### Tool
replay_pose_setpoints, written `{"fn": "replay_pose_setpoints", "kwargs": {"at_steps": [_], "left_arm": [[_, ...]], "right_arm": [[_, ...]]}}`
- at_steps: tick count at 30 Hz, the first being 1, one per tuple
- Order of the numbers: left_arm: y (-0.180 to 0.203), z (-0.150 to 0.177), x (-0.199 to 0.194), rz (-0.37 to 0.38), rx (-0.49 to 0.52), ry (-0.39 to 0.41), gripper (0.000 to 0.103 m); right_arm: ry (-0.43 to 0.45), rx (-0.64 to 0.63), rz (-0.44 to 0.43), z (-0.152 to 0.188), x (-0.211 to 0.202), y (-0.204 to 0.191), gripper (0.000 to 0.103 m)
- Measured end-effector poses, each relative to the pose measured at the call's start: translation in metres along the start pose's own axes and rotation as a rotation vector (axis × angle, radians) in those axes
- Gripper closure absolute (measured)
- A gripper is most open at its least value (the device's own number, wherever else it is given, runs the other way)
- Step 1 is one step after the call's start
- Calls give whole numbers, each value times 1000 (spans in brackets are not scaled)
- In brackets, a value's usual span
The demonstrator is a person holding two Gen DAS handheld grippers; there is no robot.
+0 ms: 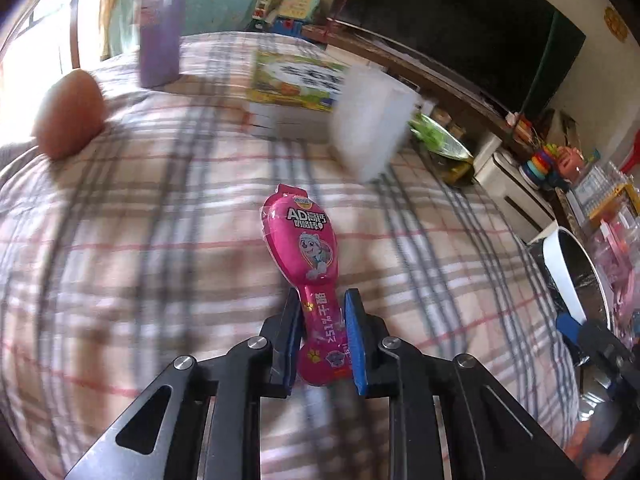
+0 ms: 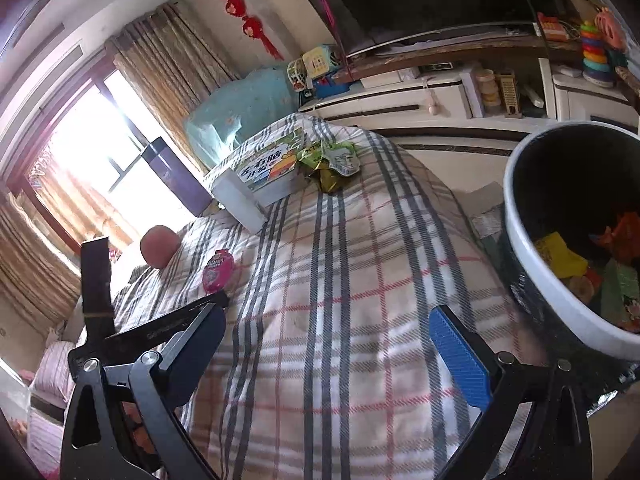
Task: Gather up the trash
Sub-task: 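Grasp the pink toothpaste tube with the left tool while the right tool grasps the white cup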
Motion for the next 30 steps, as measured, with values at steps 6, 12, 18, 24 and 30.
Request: {"fn": "replay_pose_setpoints", "kwargs": {"at_steps": [6,12,18,24,30], "left_arm": [[-32,12,-12,6,-9,14,83],[-32,19,-13,5,-3,59,82],[-36,19,-15,35,-23,65,82],[-32,19,-15,37,4,66,75],[-32,19,-15,32,8,66,75]], "right_arm": [[-23,-136,19,-5,29,-32,3],[-82,-263,0,-14,83,-73,21],[-74,-316,10,-35,126,-98,28],[-54,-340,22,-57,155,-113,28],[-71,-327,22,-63,173,-115,72]]}}
Point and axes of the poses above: each gripper's, at about its wrist camera, not at the fingertips, and x roughly the way its jaws point, y to its right, z to its underside, the point moved 3 cm from there along x, roughly the way its jaws point, and after that the axes turned 2 degrees about z, right-handed, at the moved point
